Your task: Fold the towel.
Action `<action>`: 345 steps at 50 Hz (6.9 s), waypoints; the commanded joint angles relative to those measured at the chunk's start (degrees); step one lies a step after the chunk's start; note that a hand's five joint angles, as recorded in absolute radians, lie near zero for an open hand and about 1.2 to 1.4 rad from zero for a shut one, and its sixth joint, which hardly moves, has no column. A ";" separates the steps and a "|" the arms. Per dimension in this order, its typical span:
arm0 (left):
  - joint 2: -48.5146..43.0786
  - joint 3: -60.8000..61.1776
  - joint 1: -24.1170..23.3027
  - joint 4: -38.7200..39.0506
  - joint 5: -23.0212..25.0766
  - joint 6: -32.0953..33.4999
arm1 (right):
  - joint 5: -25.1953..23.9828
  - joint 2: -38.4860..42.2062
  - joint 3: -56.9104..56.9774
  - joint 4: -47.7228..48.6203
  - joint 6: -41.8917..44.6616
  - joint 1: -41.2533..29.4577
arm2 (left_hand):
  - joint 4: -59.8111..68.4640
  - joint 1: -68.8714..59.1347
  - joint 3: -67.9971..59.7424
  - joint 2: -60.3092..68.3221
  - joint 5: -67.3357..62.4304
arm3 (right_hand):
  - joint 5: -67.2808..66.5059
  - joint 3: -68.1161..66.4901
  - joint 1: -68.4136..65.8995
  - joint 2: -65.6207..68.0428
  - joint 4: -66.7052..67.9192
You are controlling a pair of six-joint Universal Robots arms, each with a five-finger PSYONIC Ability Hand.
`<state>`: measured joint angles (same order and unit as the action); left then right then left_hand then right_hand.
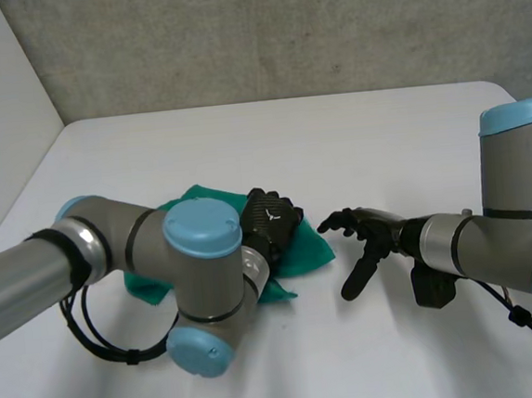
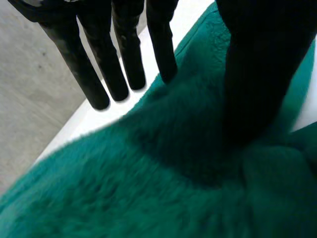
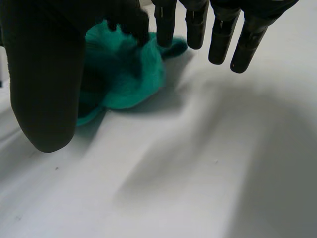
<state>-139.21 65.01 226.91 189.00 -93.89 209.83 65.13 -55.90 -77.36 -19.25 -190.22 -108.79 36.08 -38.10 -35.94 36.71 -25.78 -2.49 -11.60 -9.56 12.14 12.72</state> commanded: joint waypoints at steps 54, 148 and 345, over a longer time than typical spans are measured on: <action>31.81 12.60 3.10 2.60 -2.18 5.33 | 5.79 17.40 25.85 0.70 -23.44 -17.42 | 43.92 -41.90 -44.06 43.29 -44.22 | -8.12 -9.01 -11.05 8.47 7.90; 30.04 12.59 14.79 8.40 1.87 -7.24 | 23.29 -9.64 -2.00 3.96 53.29 -0.46 | 43.92 -41.90 -44.06 43.29 -44.22 | -18.05 -18.94 -20.98 18.41 17.83; 44.64 32.55 22.16 -14.59 -1.66 16.13 | 21.71 -20.19 3.73 -15.44 62.49 5.43 | 43.92 -41.90 -44.06 43.29 -44.22 | -67.51 -68.40 -70.44 67.86 67.28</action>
<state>-98.87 97.82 248.14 188.43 -100.21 220.72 87.67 -69.93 -71.65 -22.45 -135.30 -104.61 68.22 -65.62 -67.99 68.32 -54.92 -56.70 -67.69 -56.04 67.04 68.16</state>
